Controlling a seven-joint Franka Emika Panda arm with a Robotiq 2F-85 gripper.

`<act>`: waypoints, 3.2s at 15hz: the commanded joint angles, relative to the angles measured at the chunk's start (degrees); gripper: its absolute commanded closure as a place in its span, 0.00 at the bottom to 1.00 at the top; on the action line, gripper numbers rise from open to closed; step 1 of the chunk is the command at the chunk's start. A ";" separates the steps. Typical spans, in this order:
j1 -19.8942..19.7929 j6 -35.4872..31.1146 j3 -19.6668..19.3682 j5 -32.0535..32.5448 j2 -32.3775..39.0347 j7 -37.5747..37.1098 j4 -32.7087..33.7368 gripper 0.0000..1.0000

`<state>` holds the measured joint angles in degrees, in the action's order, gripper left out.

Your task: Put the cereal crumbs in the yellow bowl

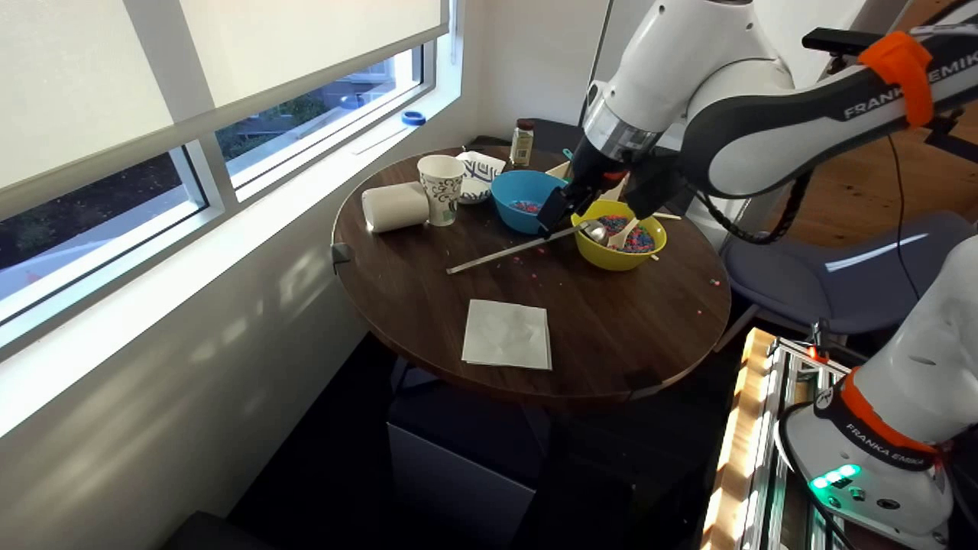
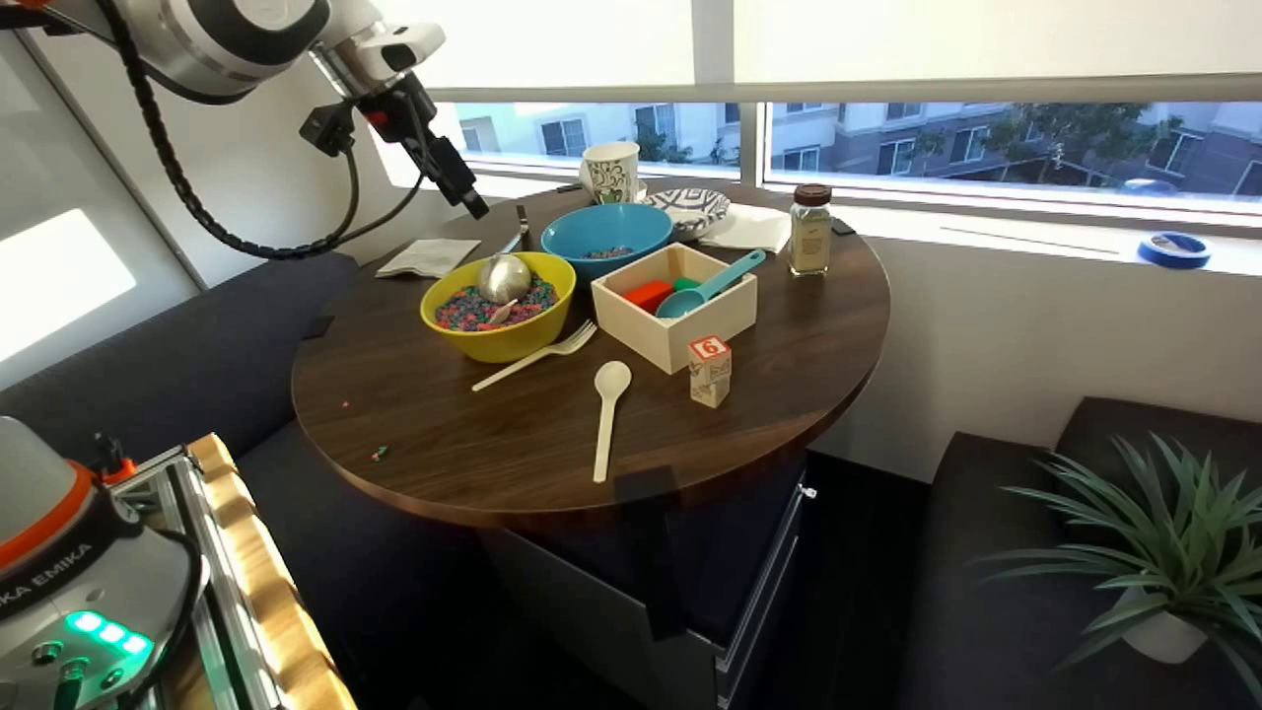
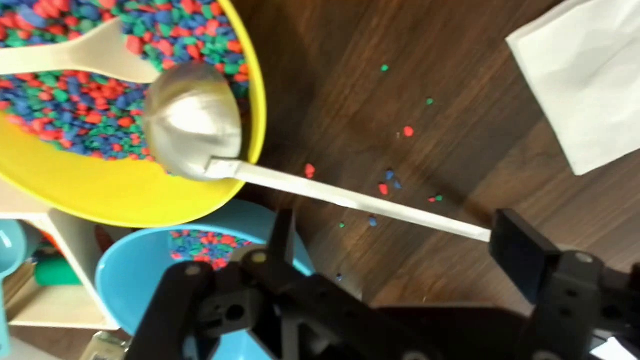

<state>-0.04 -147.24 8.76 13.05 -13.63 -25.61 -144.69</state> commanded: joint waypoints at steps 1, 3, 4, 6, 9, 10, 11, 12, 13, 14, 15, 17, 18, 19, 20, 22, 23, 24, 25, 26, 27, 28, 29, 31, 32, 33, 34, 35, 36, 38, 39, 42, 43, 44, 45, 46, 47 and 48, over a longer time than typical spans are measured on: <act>3.04 -0.14 -2.11 -10.60 7.71 8.55 4.49 0.00; 3.59 1.50 -2.18 -14.20 10.05 11.51 6.63 0.00; 3.71 2.10 -2.17 -15.30 10.91 12.31 7.48 0.00; 3.92 3.14 -2.19 -17.22 12.18 13.82 8.85 0.00; 3.67 5.47 -2.33 -16.85 13.18 12.73 10.04 0.27; 3.67 6.24 -2.41 -17.09 13.35 12.84 10.27 0.31; 3.60 7.02 -2.51 -16.61 13.46 12.01 10.44 0.35; 3.56 7.75 -2.60 -16.15 13.64 11.51 10.64 0.46; 3.57 8.32 -2.68 -16.30 13.87 11.43 10.76 0.53; 3.57 8.51 -2.74 -16.21 14.17 11.02 10.79 0.55; 3.54 8.63 -2.84 -15.90 14.42 10.39 10.70 0.59; 3.45 7.26 -3.10 -15.54 14.88 9.94 10.35 0.64; 3.38 6.79 -3.29 -15.46 15.22 9.83 10.28 0.64; 3.31 6.96 -3.52 -14.51 15.63 8.70 10.36 0.65; 3.29 6.84 -3.72 -14.73 16.01 8.55 10.39 0.67; 3.30 6.53 -4.17 -13.38 16.64 6.60 10.36 0.66; 3.32 5.79 -4.34 -13.60 16.73 6.01 10.15 0.65; 3.36 5.79 -4.47 -13.68 16.93 5.78 10.22 0.62; 3.42 5.97 -4.53 -13.87 17.25 5.58 10.41 0.63; 3.47 5.95 -4.58 -14.02 17.50 5.55 10.50 0.68; 3.52 5.85 -4.63 -13.95 17.71 5.24 10.55 0.68; 3.59 5.88 -4.64 -13.61 17.96 4.70 10.67 0.72; 3.64 5.84 -4.63 -13.66 18.11 4.56 10.76 0.78; 3.77 5.75 -4.69 -13.05 18.39 3.81 11.03 0.81; 3.84 5.84 -4.73 -12.64 18.55 3.28 11.25 0.78; 3.95 5.88 -4.81 -11.69 18.72 2.34 11.53 0.74; 4.03 6.04 -4.85 -11.24 18.95 1.82 11.81 0.72; 4.09 5.99 -4.87 -11.00 19.14 1.45 12.00 0.72; 4.14 5.95 -4.92 -10.53 19.30 1.05 12.14 0.69; 4.18 5.73 -4.94 -10.34 19.77 0.70 12.28 0.71; 4.22 5.66 -4.95 -10.39 20.11 0.57 12.43 0.74; 4.51 6.12 -4.90 -10.65 21.28 0.73 13.20 0.87; 4.66 6.32 -4.91 -10.35 21.23 0.44 13.40 0.90; 4.81 6.35 -4.94 -10.07 21.19 0.22 13.47 0.96; 5.03 6.75 -4.93 -9.60 20.61 -0.18 13.43 0.95; 5.26 7.19 -4.85 -9.20 19.97 -0.41 13.33 0.93; 5.64 8.23 -4.71 -8.45 18.88 -1.00 13.26 0.96; 6.00 9.02 -4.57 -7.86 17.92 -1.66 13.12 0.94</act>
<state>4.23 -140.56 4.49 3.01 6.14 -24.38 -131.73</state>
